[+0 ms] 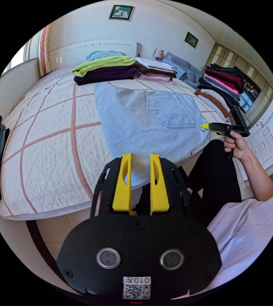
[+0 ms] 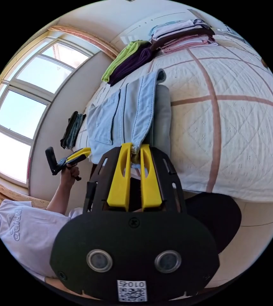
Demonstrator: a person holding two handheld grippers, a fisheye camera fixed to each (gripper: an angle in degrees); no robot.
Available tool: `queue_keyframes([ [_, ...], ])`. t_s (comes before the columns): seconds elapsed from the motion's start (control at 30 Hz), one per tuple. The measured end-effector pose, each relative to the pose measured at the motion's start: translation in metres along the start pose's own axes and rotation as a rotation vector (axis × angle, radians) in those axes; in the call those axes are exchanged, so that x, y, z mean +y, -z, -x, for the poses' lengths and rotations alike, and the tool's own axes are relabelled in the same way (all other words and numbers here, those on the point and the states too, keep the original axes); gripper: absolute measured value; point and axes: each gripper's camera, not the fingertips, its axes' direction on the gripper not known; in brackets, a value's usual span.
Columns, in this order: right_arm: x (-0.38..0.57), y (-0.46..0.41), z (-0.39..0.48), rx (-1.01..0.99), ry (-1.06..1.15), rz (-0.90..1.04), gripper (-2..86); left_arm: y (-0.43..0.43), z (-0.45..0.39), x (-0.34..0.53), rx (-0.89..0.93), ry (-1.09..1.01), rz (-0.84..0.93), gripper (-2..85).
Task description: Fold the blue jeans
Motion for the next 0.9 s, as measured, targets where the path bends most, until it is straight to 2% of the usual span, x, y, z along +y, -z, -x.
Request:
queue_keyframes([
  [0.07,0.001,0.006,0.003,0.001,0.021,0.006,4.9,0.008,-0.002,0.002,0.002,-0.007,0.003,9.0],
  [0.13,0.005,0.017,0.010,0.060,0.031,-0.021,4.7,0.036,-0.012,0.009,-0.064,-0.044,-0.125,9.0],
  [0.27,0.021,0.045,0.042,0.184,0.116,-0.265,4.4,0.041,-0.019,-0.002,-0.155,-0.143,-0.194,9.8],
  [0.37,0.023,0.040,0.066,0.214,0.241,-0.344,5.0,0.015,-0.014,-0.029,-0.172,-0.204,-0.185,10.8],
  [0.5,0.013,0.012,0.058,0.220,0.230,-0.230,5.2,-0.028,0.015,-0.066,-0.146,-0.118,-0.147,12.1],
  [0.57,0.005,-0.009,0.026,0.244,0.084,-0.110,4.3,-0.060,0.031,-0.071,-0.119,-0.059,-0.061,12.4],
  [0.6,0.005,-0.009,0.017,0.198,0.059,-0.119,3.9,-0.085,0.040,-0.068,-0.078,-0.032,-0.007,12.6],
  [0.67,-0.002,-0.001,-0.008,0.030,-0.039,-0.099,3.8,-0.091,0.043,-0.050,-0.067,-0.018,-0.071,12.8],
  [0.8,-0.002,0.018,0.006,0.067,0.033,-0.103,7.9,-0.059,0.002,-0.023,-0.121,-0.103,-0.096,13.7],
  [0.9,0.012,0.045,0.006,0.142,0.010,-0.139,13.5,-0.014,-0.066,0.025,-0.127,-0.273,-0.237,14.2],
])
